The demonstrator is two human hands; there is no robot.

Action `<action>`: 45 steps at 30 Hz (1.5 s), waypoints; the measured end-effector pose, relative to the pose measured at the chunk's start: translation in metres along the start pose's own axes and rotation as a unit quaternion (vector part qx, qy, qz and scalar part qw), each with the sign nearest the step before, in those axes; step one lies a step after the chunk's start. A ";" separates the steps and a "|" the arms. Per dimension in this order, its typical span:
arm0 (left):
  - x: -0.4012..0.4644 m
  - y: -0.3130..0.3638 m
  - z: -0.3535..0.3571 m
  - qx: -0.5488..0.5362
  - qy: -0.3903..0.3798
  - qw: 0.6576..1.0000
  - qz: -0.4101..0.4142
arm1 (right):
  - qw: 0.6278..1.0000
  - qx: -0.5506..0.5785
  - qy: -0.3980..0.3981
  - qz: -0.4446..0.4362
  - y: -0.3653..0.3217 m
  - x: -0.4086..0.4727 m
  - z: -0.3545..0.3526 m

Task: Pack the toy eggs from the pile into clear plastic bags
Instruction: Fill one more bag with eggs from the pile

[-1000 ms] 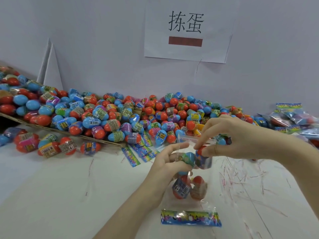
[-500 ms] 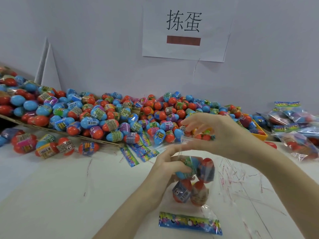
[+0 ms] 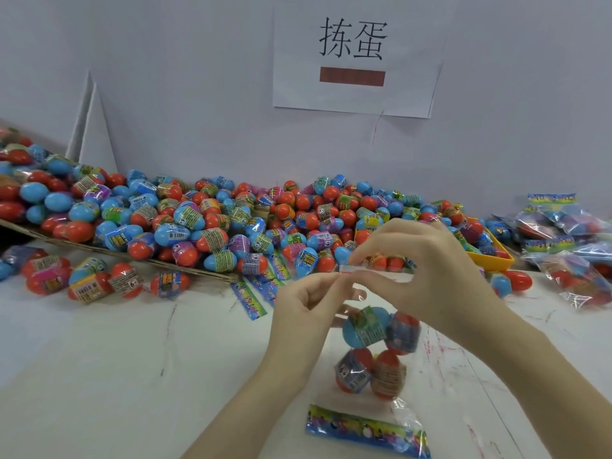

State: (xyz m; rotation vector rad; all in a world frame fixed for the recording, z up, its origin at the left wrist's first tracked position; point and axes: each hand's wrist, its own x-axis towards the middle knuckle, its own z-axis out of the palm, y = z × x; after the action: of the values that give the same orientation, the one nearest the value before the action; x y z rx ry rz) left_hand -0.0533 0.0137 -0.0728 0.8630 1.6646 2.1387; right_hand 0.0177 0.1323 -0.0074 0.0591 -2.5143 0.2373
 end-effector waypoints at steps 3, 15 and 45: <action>0.000 0.000 0.000 -0.010 0.000 1.000 0.005 | 0.987 -0.133 0.060 -0.073 -0.003 -0.006 0.006; -0.004 -0.006 0.002 0.117 0.007 0.987 0.113 | 0.973 -0.196 0.046 -0.114 -0.005 -0.003 0.004; -0.006 -0.014 0.001 0.207 0.035 0.964 0.161 | 0.968 -0.235 0.078 -0.029 -0.006 -0.005 0.016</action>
State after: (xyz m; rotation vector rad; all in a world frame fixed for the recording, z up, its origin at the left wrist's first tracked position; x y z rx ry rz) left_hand -0.0497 0.0154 -0.0873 1.2650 2.1842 2.0643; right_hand 0.0127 0.1233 -0.0225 -0.0736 -2.3433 -0.3667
